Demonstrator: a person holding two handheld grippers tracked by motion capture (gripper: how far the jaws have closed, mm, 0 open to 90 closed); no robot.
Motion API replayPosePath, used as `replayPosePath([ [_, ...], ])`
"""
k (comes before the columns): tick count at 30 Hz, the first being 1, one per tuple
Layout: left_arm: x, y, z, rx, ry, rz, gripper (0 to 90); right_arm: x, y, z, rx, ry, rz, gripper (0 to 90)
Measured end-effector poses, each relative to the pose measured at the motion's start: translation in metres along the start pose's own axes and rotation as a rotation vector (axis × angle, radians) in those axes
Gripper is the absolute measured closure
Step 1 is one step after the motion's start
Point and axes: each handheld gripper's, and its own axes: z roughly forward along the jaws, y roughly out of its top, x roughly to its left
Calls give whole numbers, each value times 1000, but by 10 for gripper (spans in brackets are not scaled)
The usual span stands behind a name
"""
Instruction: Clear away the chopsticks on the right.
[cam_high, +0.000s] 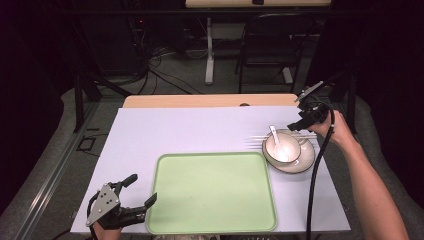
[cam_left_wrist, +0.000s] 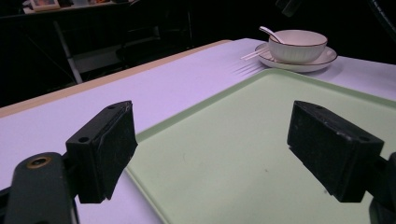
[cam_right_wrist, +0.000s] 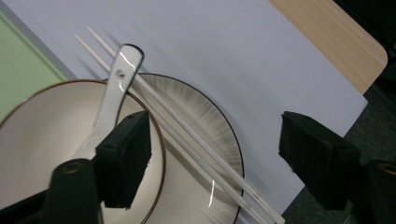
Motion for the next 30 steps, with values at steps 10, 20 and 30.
replayPosePath([
  [10,0,0,0,0,1,-1,155,-10,-1,31,136,31,-1,523],
  [20,1,0,0,2,0,-3,155,-19,-6,55,222,71,-8,621],
  [30,1,0,0,0,1,-4,155,-19,-7,64,228,102,-18,626],
])
